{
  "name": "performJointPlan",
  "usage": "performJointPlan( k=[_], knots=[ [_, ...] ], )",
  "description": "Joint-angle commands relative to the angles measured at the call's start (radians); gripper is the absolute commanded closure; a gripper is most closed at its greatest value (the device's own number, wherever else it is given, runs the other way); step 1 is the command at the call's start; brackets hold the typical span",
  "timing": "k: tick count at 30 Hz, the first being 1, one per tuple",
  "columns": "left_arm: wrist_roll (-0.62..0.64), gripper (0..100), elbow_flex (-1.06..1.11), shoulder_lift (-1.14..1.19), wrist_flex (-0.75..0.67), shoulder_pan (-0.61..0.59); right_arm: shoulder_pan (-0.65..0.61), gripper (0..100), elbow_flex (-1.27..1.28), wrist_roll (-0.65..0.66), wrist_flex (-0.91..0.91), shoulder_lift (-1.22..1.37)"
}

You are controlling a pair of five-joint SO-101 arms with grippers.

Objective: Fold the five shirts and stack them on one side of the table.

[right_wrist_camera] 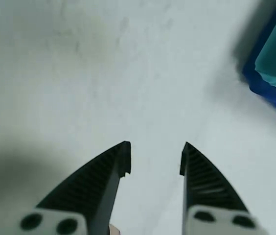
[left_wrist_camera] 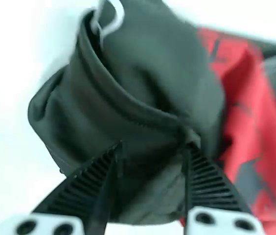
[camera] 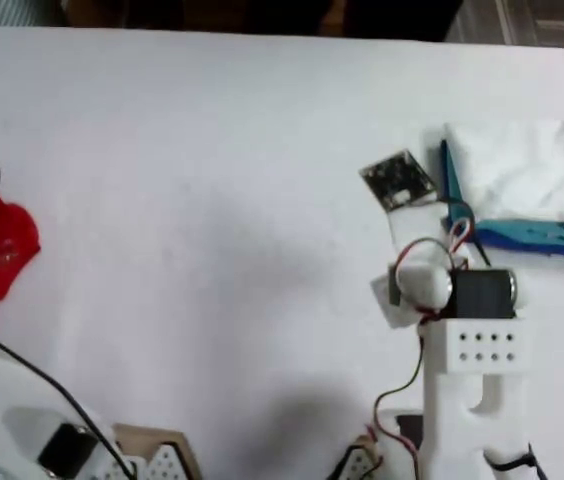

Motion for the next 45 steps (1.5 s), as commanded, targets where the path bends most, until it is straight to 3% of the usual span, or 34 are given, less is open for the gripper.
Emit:
performJointPlan(
  k=[1,9,29,35,40,45],
  knots=[
    [0.118,79,-0.041,-0.101,0.009,0.028,-0.007,82.9,-0.005,0.002,-0.004,-0.021],
    [0.140,80,0.140,-0.034,-0.032,0.066,-0.004,82.9,-0.005,0.000,-0.002,-0.022],
    [0.132,80,0.166,-0.083,-0.087,-0.109,-0.008,82.9,-0.005,0.000,-0.004,-0.019],
    [0.025,80,0.159,0.061,-0.103,-0.094,-0.008,82.9,-0.005,0.000,-0.001,-0.019],
    [0.014,99,0.153,0.092,-0.080,-0.092,-0.007,82.9,-0.003,0.000,0.001,-0.019],
    [0.015,97,-0.033,0.078,0.020,-0.051,-0.007,82.9,0.048,0.000,-0.041,-0.019]
  ],
)
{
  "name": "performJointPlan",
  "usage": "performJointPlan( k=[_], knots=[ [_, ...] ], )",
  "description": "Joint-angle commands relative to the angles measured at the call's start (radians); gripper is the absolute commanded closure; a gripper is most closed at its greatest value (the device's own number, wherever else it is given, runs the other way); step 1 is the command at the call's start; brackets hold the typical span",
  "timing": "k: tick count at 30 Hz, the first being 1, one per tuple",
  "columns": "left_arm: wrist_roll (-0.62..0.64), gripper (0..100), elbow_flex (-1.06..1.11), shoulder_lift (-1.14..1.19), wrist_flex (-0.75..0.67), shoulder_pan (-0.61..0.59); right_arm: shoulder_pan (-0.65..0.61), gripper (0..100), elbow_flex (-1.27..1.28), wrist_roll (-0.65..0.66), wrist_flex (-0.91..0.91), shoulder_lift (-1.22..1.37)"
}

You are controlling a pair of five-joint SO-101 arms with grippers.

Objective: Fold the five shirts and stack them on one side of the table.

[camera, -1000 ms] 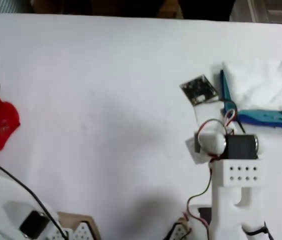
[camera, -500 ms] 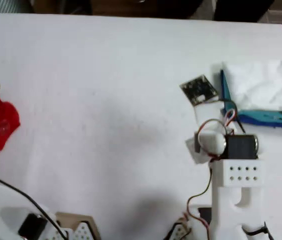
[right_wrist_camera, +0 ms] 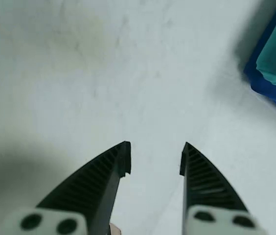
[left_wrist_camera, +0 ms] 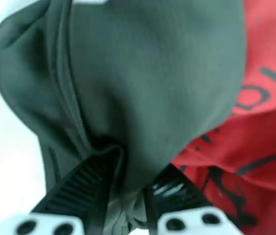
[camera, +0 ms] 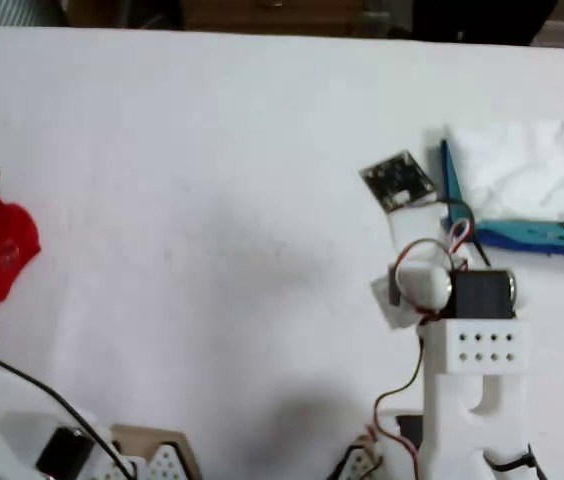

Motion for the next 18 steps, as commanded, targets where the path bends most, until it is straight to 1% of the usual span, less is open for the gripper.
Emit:
performJointPlan(
  k=[1,5,9,12,15,18],
  knots=[
    [-0.008,97,-0.143,-0.048,0.044,0.051,-0.005,82.9,0.052,0.000,-0.056,-0.021],
    [-0.002,97,-0.114,-0.210,0.043,0.097,-0.001,82.9,0.169,0.000,-0.147,-0.027],
    [0.083,97,-0.116,-0.416,0.044,0.143,-0.001,82.9,0.279,0.000,-0.254,-0.027],
    [0.117,97,-0.116,-0.595,0.046,0.210,-0.001,82.9,0.356,0.000,-0.331,-0.027],
    [0.115,97,-0.114,-0.790,0.046,0.336,0.001,82.9,0.422,0.000,-0.403,-0.027],
    [0.110,97,-0.114,-0.971,0.044,0.526,0.001,82.9,0.477,0.000,-0.450,-0.027]
  ],
)
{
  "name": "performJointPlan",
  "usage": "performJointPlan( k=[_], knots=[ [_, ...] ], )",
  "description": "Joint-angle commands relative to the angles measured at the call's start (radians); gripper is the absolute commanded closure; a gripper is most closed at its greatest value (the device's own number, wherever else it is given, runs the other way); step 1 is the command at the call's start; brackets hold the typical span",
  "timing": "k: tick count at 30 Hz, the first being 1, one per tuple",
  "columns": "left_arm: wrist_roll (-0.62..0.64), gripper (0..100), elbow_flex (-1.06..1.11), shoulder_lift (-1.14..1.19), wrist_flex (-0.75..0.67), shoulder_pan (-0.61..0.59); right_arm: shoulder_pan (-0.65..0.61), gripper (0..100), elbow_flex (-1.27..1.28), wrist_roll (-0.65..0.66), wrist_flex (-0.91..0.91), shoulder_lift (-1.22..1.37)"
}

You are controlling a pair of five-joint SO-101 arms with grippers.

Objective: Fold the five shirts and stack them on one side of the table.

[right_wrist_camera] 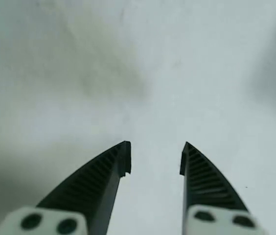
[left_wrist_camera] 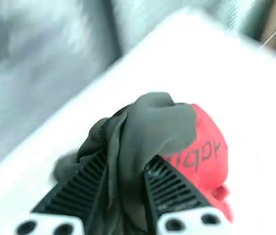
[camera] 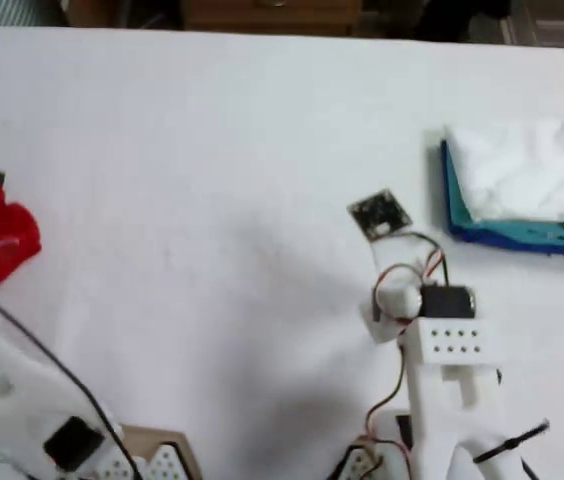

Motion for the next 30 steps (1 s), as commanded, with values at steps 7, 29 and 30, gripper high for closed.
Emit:
performJointPlan(
  k=[7,29,30],
  knots=[
    [-0.210,97,-0.031,-0.413,0.012,0.730,0.044,82.9,0.124,0.002,-0.153,-0.027],
    [-0.261,97,0.512,-0.250,-0.017,0.299,0.174,82.9,0.106,0.003,-0.182,-0.028],
    [-0.262,97,0.521,-0.249,-0.023,0.269,0.174,82.9,0.098,0.003,-0.180,-0.028]
  ],
)
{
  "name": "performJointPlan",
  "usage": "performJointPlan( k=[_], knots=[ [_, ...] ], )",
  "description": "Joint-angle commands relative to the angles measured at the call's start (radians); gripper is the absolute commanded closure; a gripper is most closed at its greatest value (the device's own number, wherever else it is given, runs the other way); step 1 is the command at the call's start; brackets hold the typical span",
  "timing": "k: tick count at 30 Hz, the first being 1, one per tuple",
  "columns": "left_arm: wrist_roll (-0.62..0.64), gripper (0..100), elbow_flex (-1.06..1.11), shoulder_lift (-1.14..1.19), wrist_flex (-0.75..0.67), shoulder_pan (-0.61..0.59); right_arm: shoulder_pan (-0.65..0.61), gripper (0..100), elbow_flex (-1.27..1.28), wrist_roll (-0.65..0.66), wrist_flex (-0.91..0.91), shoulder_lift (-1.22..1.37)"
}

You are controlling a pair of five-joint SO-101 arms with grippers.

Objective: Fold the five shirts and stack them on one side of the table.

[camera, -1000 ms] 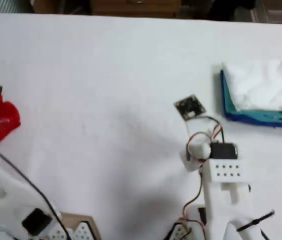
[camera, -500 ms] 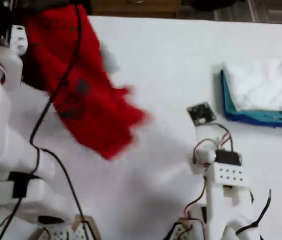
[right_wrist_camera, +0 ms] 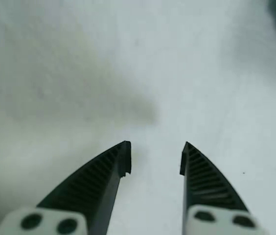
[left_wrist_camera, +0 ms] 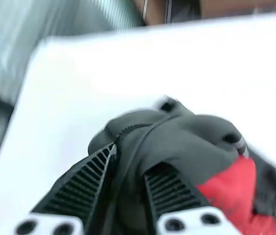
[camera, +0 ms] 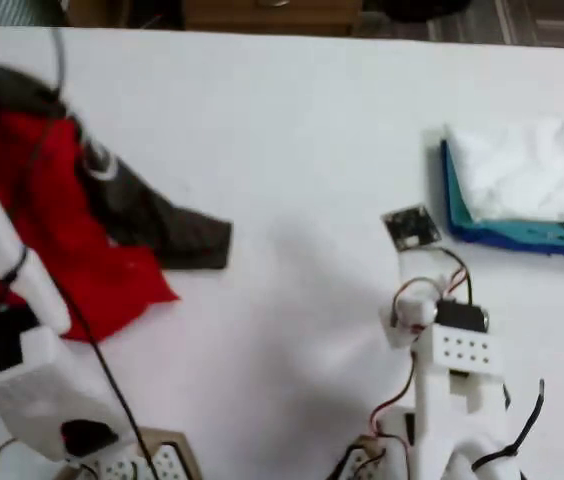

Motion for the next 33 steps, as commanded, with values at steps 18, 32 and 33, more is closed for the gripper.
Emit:
performJointPlan(
  k=[18,32,33],
  knots=[
    [-0.183,96,0.062,0.319,-0.209,-0.609,0.005,82.9,-0.080,0.002,-0.013,-0.028],
    [-0.204,75,-0.437,0.431,0.017,-0.448,0.005,82.9,-0.078,0.003,-0.007,-0.028],
    [-0.190,75,-0.484,0.433,0.015,-0.423,0.005,82.9,-0.078,0.003,-0.007,-0.028]
  ],
)
